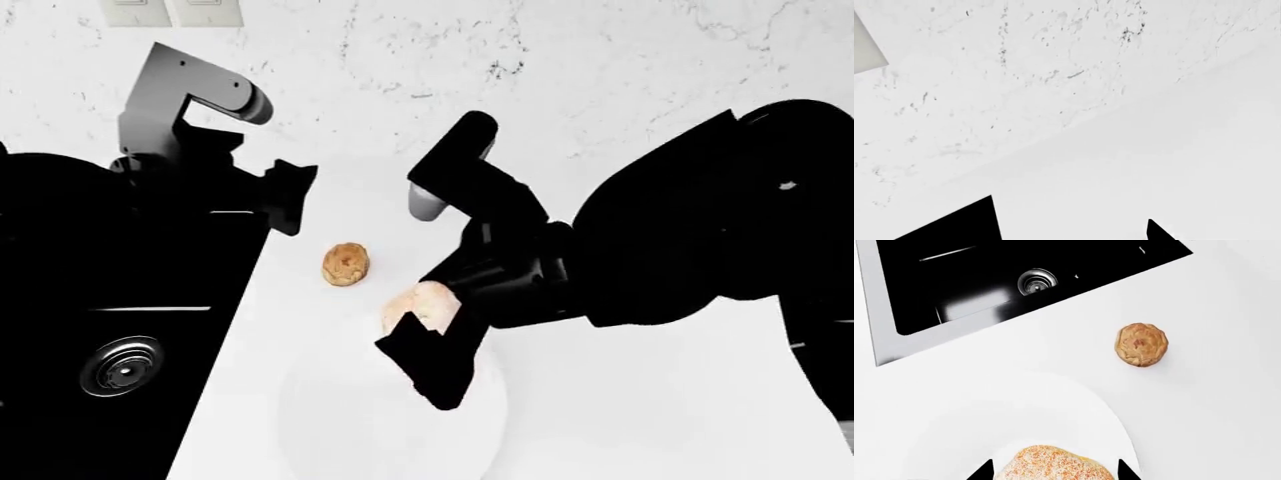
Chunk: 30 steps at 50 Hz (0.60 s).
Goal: Place the pastries on the plates.
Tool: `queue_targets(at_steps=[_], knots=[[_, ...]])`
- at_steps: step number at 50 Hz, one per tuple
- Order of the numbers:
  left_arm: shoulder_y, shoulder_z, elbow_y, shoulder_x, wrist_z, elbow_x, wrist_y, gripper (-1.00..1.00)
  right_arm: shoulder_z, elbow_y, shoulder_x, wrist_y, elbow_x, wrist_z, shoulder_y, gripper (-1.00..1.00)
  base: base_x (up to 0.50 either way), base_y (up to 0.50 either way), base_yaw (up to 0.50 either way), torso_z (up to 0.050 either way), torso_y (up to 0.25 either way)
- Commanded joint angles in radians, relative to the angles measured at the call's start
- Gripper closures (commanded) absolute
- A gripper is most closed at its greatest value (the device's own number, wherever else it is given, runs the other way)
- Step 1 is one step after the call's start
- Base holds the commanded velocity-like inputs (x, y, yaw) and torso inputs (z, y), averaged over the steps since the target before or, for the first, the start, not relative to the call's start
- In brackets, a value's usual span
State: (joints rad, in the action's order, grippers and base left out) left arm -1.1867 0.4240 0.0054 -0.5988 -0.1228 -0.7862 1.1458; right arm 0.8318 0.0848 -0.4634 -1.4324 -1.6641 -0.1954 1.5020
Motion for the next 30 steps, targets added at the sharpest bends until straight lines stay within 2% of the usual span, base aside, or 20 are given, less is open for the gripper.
queue_targets(at_steps=[1,12,21,30], knots=[[0.007,0.008,0.003,0.001,0.000,0.006,-0.016,-1.00,0.046,0.019,0.072,0.015,0.031,0.043,-0.001,1.00,0.00,0.00,0.00,0.000,0.000],[0.026,-0.005,0.003,-0.008,0.002,-0.004,-0.024,-1.00,0.084,0.035,0.075,0.018,0.008,0.030,-0.041,1.00,0.00,0.00,0.00,0.000,0.000],[0.035,-0.004,0.006,-0.007,0.008,-0.002,-0.034,-1.00,0.155,0.040,0.106,0.079,0.169,0.129,-0.099,1.00,0.00,0.00,0.00,0.000,0.000],[0.048,-0.009,0.011,-0.007,0.016,-0.006,-0.038,-1.00,0.206,0.009,0.141,0.123,0.245,0.178,-0.132,1.00,0.00,0.00,0.00,0.000,0.000]])
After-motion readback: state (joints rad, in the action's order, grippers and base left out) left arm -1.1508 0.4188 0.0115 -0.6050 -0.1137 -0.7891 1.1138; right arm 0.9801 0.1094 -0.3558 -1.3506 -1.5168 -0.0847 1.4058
